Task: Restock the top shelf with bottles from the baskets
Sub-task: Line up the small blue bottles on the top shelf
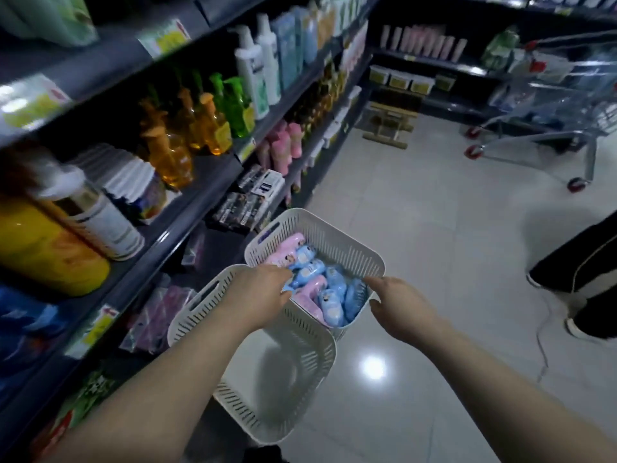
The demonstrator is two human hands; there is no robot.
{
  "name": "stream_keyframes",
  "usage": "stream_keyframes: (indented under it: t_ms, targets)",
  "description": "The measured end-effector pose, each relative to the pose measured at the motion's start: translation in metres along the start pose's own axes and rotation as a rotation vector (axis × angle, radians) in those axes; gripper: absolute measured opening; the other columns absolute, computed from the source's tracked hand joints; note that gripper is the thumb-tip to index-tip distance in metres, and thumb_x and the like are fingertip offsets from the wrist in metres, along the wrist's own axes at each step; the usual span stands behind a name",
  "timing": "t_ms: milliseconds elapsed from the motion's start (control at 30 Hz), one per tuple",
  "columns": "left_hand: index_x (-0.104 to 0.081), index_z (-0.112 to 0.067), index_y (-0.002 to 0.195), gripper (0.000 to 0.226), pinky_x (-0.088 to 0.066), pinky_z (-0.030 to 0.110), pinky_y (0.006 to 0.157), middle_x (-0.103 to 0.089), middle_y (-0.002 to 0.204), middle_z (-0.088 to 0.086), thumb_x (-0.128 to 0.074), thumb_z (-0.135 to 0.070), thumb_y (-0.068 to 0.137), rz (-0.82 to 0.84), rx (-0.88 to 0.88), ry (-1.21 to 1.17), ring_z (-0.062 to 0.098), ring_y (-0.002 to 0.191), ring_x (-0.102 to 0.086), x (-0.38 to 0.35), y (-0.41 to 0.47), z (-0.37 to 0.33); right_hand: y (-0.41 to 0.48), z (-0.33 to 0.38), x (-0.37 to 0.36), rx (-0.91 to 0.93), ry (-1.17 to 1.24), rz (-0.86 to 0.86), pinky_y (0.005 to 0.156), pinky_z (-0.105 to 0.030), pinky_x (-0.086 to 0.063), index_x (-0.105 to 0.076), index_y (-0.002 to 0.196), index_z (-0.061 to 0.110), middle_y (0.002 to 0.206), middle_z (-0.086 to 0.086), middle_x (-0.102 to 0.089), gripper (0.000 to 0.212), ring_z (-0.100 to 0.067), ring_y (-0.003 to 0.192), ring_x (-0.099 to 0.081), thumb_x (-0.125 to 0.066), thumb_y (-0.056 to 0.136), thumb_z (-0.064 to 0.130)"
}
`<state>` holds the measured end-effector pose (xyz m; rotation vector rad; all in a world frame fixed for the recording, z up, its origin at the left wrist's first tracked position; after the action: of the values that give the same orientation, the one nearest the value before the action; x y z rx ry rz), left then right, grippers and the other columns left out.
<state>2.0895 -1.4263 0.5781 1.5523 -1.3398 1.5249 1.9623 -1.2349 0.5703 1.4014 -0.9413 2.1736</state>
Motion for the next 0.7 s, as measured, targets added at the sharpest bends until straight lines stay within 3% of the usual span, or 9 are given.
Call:
stream_keyframes:
  t_ms: [267, 433, 567, 700]
  targets:
    - [-0.058, -0.02, 0.123, 0.033, -0.049, 0.035, 0.085, -0.06, 0.123, 0.003, -0.048, -0.03, 0.092, 0.15, -0.078, 0.019, 0.027, 0.11, -0.057, -0.078, 0.13, 0.053, 0.115, -0.021, -0.087, -0.219, 0.112, 0.146, 0.098, -0.033, -0.041, -0.046, 0.14, 0.018, 0.136, -0.011, -0.056, 0.051, -0.03, 0.122, -0.054, -0.051, 0.09, 0.013]
    - [-0.059, -0.024, 0.119, 0.03, -0.05, 0.037, 0.082, -0.064, 0.114, 0.002, -0.051, -0.031, 0.091, 0.247, -0.111, 0.019, 0.027, 0.104, -0.06, -0.131, 0.188, 0.084, 0.169, -0.041, -0.153, -0.341, 0.176, 0.229, 0.084, -0.035, -0.047, -0.055, 0.117, 0.014, 0.117, -0.014, -0.064, 0.03, -0.034, 0.109, -0.059, -0.053, 0.088, 0.016]
    - [-0.058, -0.026, 0.12, 0.031, -0.05, 0.035, 0.082, -0.064, 0.111, 0.001, -0.053, -0.031, 0.091, 0.29, -0.133, 0.034, 0.026, 0.103, -0.06, -0.162, 0.218, 0.101, 0.2, -0.045, -0.201, -0.43, 0.2, 0.307, 0.09, -0.034, -0.045, -0.051, 0.13, 0.008, 0.125, -0.015, -0.061, 0.04, -0.033, 0.115, -0.056, -0.051, 0.092, 0.024]
    - [-0.056, -0.027, 0.127, 0.037, -0.049, 0.031, 0.081, -0.063, 0.115, 0.0, -0.056, -0.031, 0.09, 0.286, -0.13, 0.008, 0.024, 0.105, -0.059, -0.188, 0.237, 0.112, 0.223, -0.049, -0.243, -0.518, 0.226, 0.373, 0.09, -0.037, -0.048, -0.045, 0.125, 0.006, 0.125, -0.018, -0.057, 0.045, -0.034, 0.11, -0.058, -0.054, 0.088, 0.032]
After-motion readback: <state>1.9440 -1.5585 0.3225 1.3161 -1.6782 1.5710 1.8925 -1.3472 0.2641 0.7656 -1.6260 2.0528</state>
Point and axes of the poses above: each hand's wrist, its own y-axis towards the middle knuckle, its own x-axis out of the back of the hand, z = x × y, the point moved 3 cm from there along y, towards the middle knuckle
